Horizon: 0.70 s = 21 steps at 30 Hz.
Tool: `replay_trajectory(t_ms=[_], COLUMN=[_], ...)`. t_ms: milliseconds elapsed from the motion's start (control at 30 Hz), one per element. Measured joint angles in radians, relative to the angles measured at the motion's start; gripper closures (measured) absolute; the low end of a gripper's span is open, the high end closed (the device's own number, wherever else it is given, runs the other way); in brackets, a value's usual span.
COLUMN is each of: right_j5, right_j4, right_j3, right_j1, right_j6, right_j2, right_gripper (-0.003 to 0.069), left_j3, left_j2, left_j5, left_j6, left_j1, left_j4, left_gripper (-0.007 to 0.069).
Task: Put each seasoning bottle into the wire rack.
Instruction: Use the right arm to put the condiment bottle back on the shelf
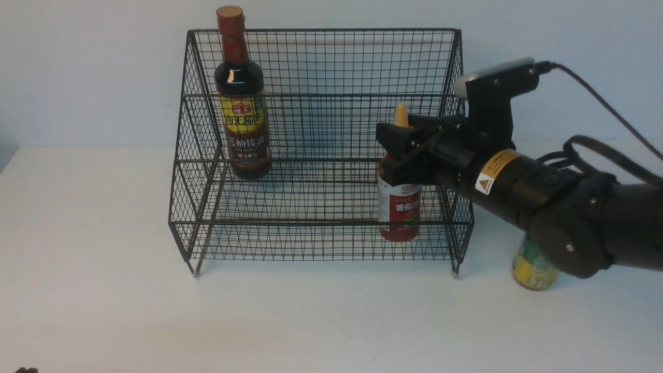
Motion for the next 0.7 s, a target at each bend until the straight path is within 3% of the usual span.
replay_trajectory(t_ms=[367, 700], right_j5=[0.015, 0.115], right_j4=[-0.004, 0.014], right_j3=[-0.006, -0.009], right_j1=[0.001, 0.0], right_j6=[0.0, 0.057], right_j2=[0.004, -0.004], right_gripper=[0.0374, 0.0274], left_j3=[0.0, 0.0], left_j2=[0.0, 0.0], left_j5=[0.0, 0.0], left_j6=[0.0, 0.0], left_j1=[0.0, 0.0], left_j4=[0.0, 0.0], left_gripper=[0.0629, 0.0629])
